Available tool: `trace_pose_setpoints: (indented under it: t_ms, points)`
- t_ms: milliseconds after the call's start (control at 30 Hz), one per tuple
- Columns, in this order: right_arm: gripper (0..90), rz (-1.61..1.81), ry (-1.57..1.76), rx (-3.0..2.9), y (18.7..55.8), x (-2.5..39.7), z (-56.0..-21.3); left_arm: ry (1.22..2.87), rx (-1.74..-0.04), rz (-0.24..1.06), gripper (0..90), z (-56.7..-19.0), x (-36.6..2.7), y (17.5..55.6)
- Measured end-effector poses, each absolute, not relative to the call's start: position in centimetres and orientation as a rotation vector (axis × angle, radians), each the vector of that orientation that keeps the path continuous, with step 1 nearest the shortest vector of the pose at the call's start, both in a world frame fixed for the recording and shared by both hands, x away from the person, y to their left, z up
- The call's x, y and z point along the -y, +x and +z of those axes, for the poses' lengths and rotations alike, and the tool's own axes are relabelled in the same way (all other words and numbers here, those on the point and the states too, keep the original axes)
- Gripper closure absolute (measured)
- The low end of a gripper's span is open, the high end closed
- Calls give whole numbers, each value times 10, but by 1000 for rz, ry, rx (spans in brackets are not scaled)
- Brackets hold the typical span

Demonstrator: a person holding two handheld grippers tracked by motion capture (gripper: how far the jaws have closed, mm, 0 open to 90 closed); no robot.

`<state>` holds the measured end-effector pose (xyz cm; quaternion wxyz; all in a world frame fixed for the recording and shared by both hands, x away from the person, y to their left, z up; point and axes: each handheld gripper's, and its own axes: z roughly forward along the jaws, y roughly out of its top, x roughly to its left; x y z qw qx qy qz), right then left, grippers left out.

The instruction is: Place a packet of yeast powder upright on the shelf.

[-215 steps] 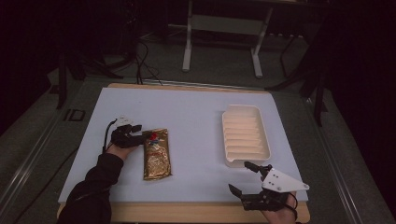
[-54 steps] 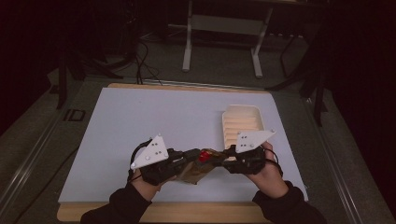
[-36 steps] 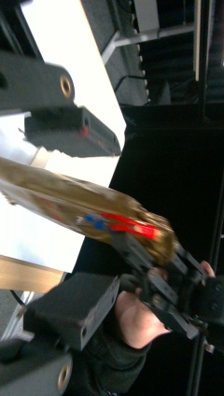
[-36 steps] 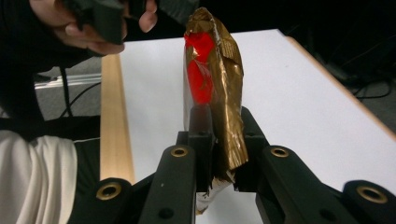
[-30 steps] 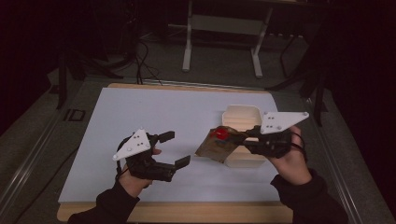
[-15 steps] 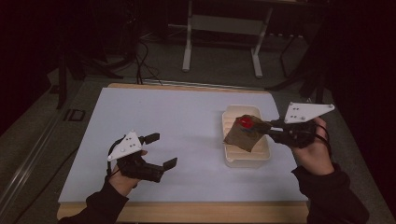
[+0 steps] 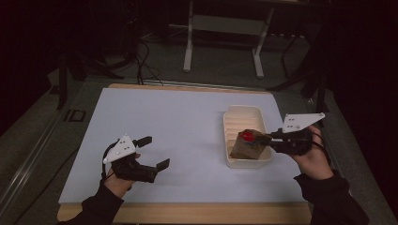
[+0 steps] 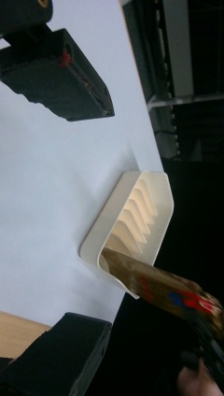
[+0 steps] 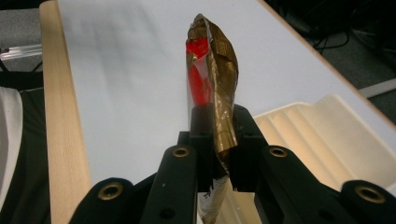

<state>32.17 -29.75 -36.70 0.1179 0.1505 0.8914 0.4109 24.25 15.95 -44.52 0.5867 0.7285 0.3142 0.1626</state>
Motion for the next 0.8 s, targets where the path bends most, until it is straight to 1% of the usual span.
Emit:
trace_pose_setpoints:
  t_ms: [333, 500, 533, 567, 600, 667, 700, 800]
  points:
    - [811, 1169, 495, -2664, 327, 289, -404, 1683, -753, 376, 18, -463, -164, 239]
    - [785, 1186, 506, -2651, 326, 289, -404, 1689, -762, 380, 19, -466, -162, 239]
    - [759, 1174, 500, -2654, 326, 289, -403, 1691, -759, 377, 18, -466, -161, 239]
    - [714, 1183, 515, -2641, 325, 289, -401, 1694, -756, 376, 19, -467, -160, 239]
    - [702, 1207, 551, -2637, 324, 290, -399, 1696, -752, 380, 19, -467, -160, 239]
    - [618, 1209, 586, -2603, 323, 290, -394, 1687, -759, 372, 18, -468, -160, 240]
    - [609, 1220, 588, -2593, 321, 291, -391, 1681, -762, 369, 18, -468, -160, 240]
    - [542, 1265, 578, -2550, 318, 290, -384, 1681, -759, 373, 18, -468, -160, 240]
